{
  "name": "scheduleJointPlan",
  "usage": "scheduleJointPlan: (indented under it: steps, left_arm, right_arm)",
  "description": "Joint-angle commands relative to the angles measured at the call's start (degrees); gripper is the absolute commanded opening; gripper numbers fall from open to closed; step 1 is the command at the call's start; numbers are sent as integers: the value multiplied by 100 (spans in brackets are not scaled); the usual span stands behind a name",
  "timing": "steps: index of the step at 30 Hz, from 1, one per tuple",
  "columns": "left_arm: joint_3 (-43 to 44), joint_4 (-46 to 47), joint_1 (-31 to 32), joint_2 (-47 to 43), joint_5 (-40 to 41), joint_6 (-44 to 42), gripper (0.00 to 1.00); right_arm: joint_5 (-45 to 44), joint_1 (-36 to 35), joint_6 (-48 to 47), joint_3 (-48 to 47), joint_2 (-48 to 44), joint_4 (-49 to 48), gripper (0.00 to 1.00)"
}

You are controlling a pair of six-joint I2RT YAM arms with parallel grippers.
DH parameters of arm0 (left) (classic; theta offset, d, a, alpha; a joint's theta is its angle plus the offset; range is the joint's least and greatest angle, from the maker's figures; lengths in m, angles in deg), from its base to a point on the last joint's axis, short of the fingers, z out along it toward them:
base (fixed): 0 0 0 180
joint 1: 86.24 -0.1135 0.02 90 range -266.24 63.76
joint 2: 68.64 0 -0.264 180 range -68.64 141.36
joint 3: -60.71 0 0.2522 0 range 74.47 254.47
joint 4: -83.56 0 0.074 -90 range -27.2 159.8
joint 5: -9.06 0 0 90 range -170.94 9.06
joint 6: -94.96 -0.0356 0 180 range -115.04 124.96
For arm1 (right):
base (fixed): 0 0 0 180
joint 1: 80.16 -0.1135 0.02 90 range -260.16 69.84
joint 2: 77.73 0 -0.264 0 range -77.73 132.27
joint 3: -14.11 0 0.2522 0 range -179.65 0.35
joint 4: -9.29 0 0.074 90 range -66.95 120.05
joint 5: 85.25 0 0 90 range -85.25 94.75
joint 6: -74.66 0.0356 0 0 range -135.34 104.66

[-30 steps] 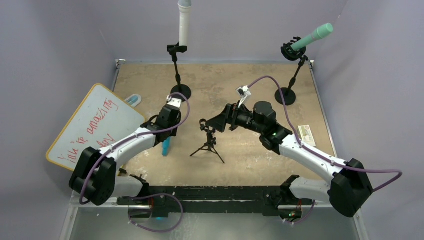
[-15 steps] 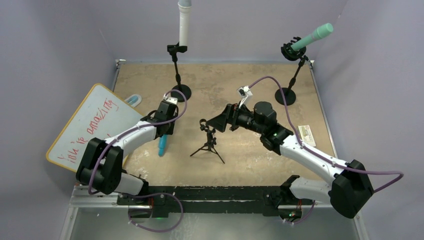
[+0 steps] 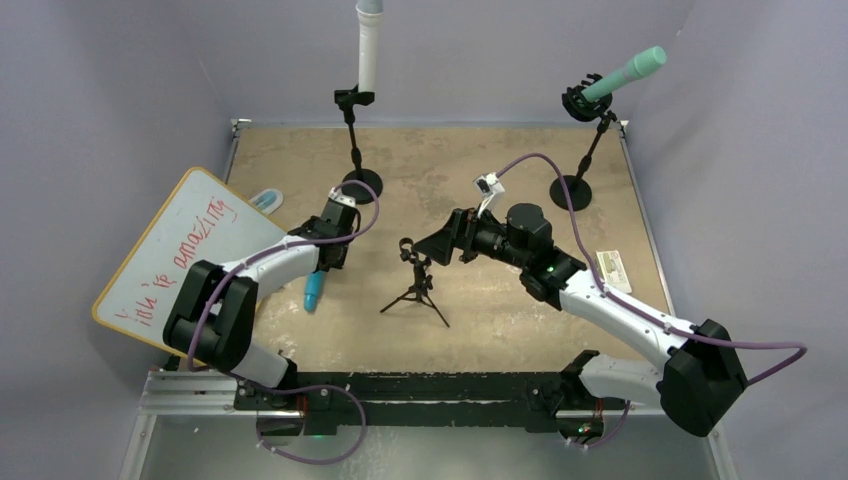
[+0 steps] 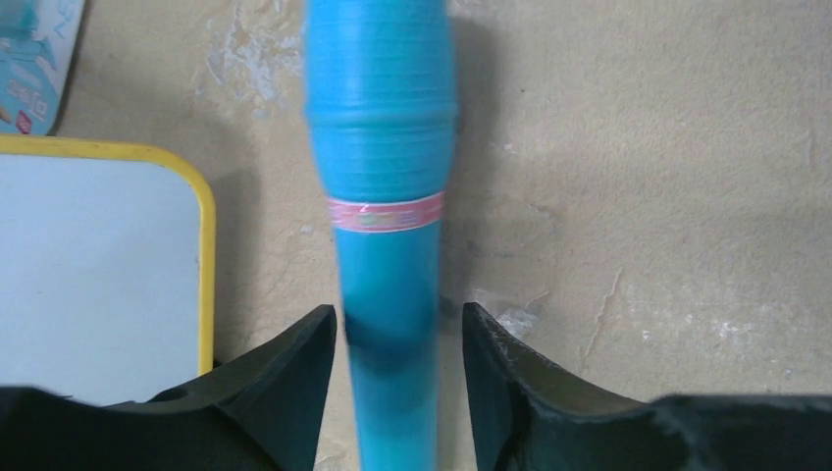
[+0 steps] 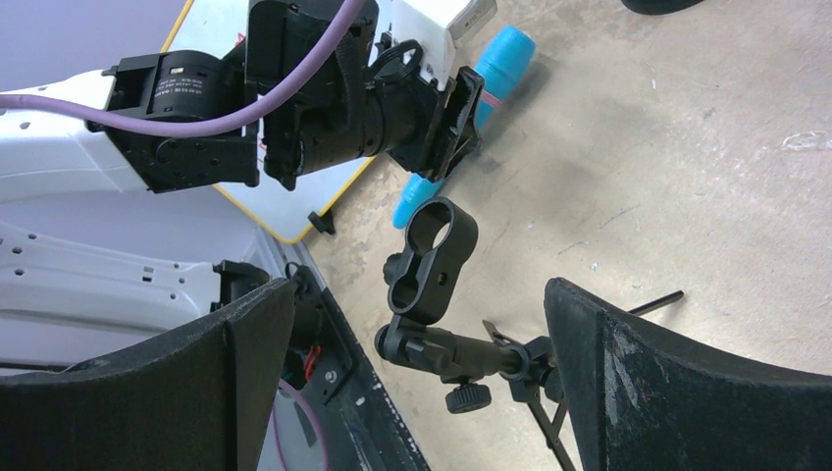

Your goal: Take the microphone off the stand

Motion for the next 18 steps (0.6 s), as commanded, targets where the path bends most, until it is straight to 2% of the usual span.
scheduleJointPlan:
  steps: [1,9,11,15,18]
  left_arm:
    - [285,-11,-45,-4,435,-175,51]
    - [522,-427,-73,-219,1349,-227,57]
    - [587,-545,-68,-358,1363,-234,57]
    - [677,-512,-66,-963,159,-429,56]
    - [668,-425,-62,-1536,-830,-483,56]
  right_arm:
    - [-103,7,-111,-212,25,-80,99]
    - [-179,5,-201,-259,-32,48,99]
    - [-188,7,-211,-248,-39,59,99]
    - [-197,7,-318,-362,-8,163,99]
    - [-297,0,-811,-738,99,476,99]
